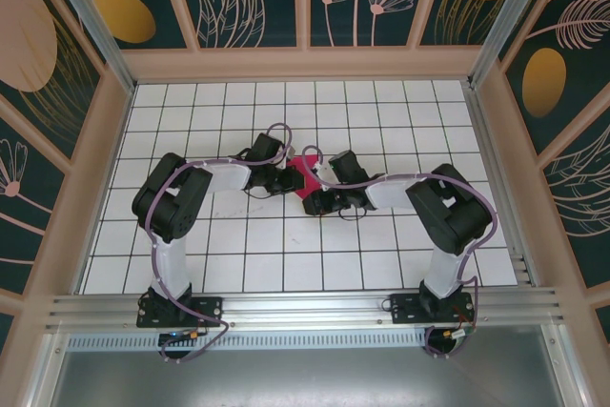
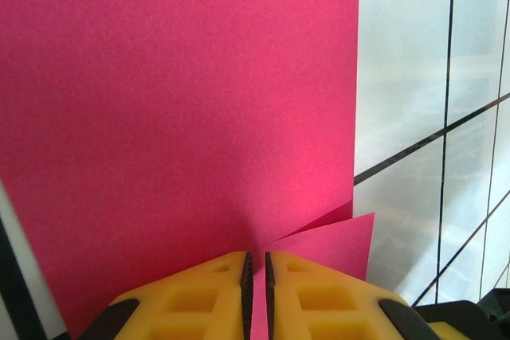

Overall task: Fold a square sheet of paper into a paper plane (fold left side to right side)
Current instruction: Third fold the triangle at the center of the table.

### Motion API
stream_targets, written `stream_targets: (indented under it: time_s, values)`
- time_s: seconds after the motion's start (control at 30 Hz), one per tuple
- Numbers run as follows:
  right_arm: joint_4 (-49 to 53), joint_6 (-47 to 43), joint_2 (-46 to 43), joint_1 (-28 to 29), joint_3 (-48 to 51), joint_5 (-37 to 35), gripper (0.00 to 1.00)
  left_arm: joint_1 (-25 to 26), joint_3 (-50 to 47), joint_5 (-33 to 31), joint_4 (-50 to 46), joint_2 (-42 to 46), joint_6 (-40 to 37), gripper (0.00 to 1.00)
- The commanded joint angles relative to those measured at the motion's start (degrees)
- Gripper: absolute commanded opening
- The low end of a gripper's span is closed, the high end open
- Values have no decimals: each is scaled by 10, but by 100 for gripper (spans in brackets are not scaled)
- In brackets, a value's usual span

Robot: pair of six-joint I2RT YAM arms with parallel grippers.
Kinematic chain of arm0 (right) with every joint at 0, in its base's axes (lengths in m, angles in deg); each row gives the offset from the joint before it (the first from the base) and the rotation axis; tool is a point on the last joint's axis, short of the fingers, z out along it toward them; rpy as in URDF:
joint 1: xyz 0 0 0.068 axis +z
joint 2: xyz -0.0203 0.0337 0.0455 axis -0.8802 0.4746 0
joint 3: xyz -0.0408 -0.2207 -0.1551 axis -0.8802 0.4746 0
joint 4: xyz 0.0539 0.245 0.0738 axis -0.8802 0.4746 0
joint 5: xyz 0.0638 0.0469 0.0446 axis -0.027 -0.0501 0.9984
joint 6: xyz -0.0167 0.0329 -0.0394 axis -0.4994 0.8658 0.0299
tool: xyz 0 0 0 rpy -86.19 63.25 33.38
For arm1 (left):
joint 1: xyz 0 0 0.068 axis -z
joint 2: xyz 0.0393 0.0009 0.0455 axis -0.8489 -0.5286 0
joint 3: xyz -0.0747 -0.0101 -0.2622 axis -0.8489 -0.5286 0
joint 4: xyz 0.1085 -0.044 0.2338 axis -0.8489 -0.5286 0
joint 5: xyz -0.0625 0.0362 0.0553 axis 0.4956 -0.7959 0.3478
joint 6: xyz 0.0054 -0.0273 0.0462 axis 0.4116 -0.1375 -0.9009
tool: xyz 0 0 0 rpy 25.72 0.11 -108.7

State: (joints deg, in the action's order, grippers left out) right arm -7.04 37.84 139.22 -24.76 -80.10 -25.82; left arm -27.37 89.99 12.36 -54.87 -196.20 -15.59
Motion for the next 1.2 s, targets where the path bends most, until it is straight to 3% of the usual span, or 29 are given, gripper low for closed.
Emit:
stream_targets:
  time_s: [0.0,0.37,0.6,1.17]
  values:
    - [34,8,-4,-6,25,-5,27,7,-5,-45,-37,-35,-15,17]
    - [57,24,-84,-27,117,5,18,7,2,-49,-43,-37,-19,16]
    - [76,19,-150,-38,64,17,19,7,2,-49,-43,-29,-16,17]
    - [49,45,4,-27,-12,-19,15,10,5,-46,-43,-23,-16,17]
